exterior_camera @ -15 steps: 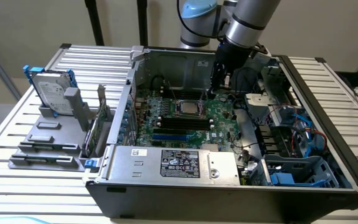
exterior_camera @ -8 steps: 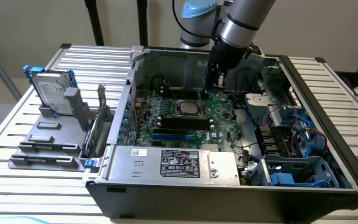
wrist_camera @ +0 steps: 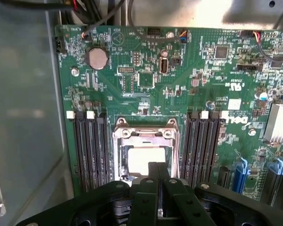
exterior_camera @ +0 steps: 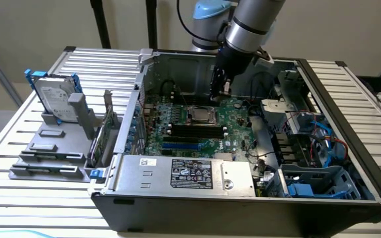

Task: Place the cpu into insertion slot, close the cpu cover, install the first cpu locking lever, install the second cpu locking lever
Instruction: 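Close the cpu cover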

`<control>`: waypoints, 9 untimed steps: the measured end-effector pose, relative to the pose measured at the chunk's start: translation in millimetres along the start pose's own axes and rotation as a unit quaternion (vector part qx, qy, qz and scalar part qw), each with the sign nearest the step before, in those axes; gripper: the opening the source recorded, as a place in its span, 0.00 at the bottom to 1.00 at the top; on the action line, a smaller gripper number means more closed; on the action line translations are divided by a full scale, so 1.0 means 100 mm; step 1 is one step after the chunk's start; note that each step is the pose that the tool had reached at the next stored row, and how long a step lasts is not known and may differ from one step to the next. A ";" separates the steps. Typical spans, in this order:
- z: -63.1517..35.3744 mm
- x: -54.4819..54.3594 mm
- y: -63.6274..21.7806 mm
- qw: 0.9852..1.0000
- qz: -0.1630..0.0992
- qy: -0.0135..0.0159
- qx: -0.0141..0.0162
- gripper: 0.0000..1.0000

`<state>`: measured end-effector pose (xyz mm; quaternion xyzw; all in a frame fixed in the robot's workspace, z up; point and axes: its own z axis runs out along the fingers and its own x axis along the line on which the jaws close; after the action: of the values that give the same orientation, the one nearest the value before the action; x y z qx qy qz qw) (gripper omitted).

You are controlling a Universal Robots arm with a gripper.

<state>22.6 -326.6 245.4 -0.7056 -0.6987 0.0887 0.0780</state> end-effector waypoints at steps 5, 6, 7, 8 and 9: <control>0.076 -0.02 -0.108 1.000 -0.002 0.000 0.002 0.11; 0.095 -0.02 -0.136 1.000 -0.002 0.000 0.002 0.11; 0.112 -0.03 -0.165 1.000 -0.002 0.000 0.003 0.11; 0.130 -0.03 -0.196 1.000 -0.002 -0.001 0.003 0.11; 0.150 -0.03 -0.232 1.000 -0.002 -0.001 0.003 0.11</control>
<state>-3.5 -329.8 236.3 -0.7038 -0.7000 0.0911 0.0800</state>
